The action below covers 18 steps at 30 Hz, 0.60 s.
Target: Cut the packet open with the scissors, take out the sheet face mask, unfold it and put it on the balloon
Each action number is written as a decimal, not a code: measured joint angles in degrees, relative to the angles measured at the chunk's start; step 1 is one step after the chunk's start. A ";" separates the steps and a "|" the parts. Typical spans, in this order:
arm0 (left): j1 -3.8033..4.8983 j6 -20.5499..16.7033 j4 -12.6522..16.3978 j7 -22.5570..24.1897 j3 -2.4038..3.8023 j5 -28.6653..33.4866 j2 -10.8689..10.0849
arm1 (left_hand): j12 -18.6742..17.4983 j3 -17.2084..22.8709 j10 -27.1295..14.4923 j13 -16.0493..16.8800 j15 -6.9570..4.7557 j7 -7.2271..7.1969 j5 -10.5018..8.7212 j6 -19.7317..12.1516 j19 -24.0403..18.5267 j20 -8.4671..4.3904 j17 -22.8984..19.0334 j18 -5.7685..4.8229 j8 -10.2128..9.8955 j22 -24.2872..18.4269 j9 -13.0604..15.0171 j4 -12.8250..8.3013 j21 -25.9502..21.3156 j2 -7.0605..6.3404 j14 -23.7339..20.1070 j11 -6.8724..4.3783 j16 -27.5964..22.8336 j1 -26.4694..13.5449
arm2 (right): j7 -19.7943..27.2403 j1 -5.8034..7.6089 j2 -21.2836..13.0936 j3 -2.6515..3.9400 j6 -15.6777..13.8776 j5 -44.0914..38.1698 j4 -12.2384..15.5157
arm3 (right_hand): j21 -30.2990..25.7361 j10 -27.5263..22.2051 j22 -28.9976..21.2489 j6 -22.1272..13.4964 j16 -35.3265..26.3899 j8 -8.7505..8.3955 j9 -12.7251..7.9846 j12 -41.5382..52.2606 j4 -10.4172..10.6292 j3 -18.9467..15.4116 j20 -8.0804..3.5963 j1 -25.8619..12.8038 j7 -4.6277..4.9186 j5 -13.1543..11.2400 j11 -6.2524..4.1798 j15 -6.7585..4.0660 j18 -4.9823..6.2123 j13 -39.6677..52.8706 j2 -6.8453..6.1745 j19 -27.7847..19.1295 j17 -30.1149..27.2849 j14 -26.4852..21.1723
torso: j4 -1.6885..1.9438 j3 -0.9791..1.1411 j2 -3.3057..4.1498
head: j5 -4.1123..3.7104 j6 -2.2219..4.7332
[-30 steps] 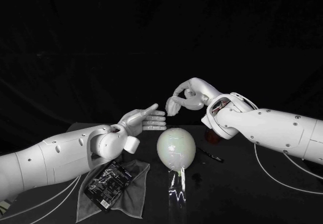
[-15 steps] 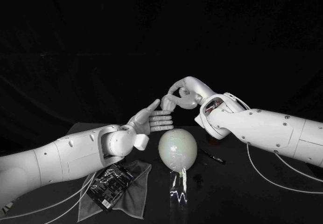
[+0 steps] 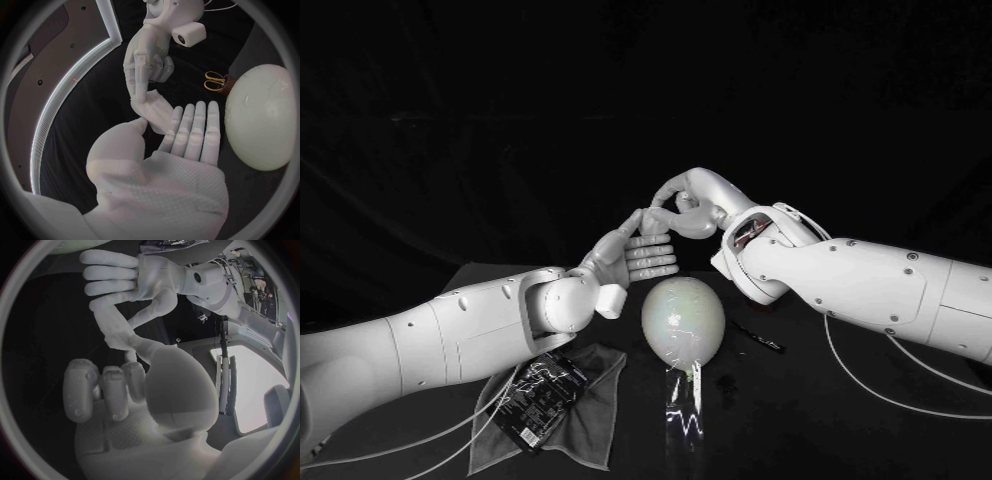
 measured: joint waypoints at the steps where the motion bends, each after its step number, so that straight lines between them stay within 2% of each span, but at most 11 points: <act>1: 0.00 -0.02 -0.05 0.07 0.01 0.18 0.00 | 0.00 -0.36 0.00 0.00 0.00 0.00 0.00 0.00 0.00 0.00 -0.08 0.00 0.00 0.00 -0.03 0.05 0.00 0.35 0.00 0.00 -0.01 -0.35 | -0.01 0.00 -0.10 0.00 0.01 0.00 0.22 | 0.00 0.00 0.00 0.00 -0.02 0.00 0.00 -0.01 0.00 0.00 0.00 0.00 0.00 0.00 0.00 0.00 0.00 0.00 0.00 0.00 0.00 0.00 | 0.00 0.00 0.00 | 0.02 0.01; 12: 0.00 -0.56 -0.28 1.17 0.04 2.02 -0.34 | 0.00 -1.79 0.00 0.00 0.00 0.00 0.00 0.00 -0.20 0.20 -0.31 -0.01 0.00 0.05 -0.09 0.10 0.00 1.30 0.00 0.00 -0.26 -1.90 | -0.25 -0.26 -2.25 -0.09 0.77 -0.07 2.93 | 0.00 0.00 0.03 -0.10 -0.14 0.00 0.00 -0.13 -0.17 0.17 0.01 -0.01 -0.10 -0.12 0.00 0.01 0.00 -0.02 -0.01 -0.01 0.05 -0.01 | -0.02 0.00 -0.03 | 0.14 0.00; 18: -0.01 -0.83 -0.27 1.53 0.04 2.73 -0.62 | 0.00 -2.10 0.01 0.01 0.00 0.00 0.00 0.00 -0.54 0.13 -0.37 -0.02 0.00 0.05 -0.09 0.10 -0.12 1.60 0.00 0.00 -0.26 -2.20 | -0.57 -0.59 -2.94 -0.24 1.41 -0.51 3.53 | -0.02 0.00 0.04 -0.10 -0.16 0.01 0.00 -0.14 -0.17 0.17 0.02 -0.01 -0.10 -0.23 0.00 0.01 0.00 -0.05 -0.01 -0.02 0.04 -0.01 | -0.03 0.01 -0.03 | 0.15 -0.06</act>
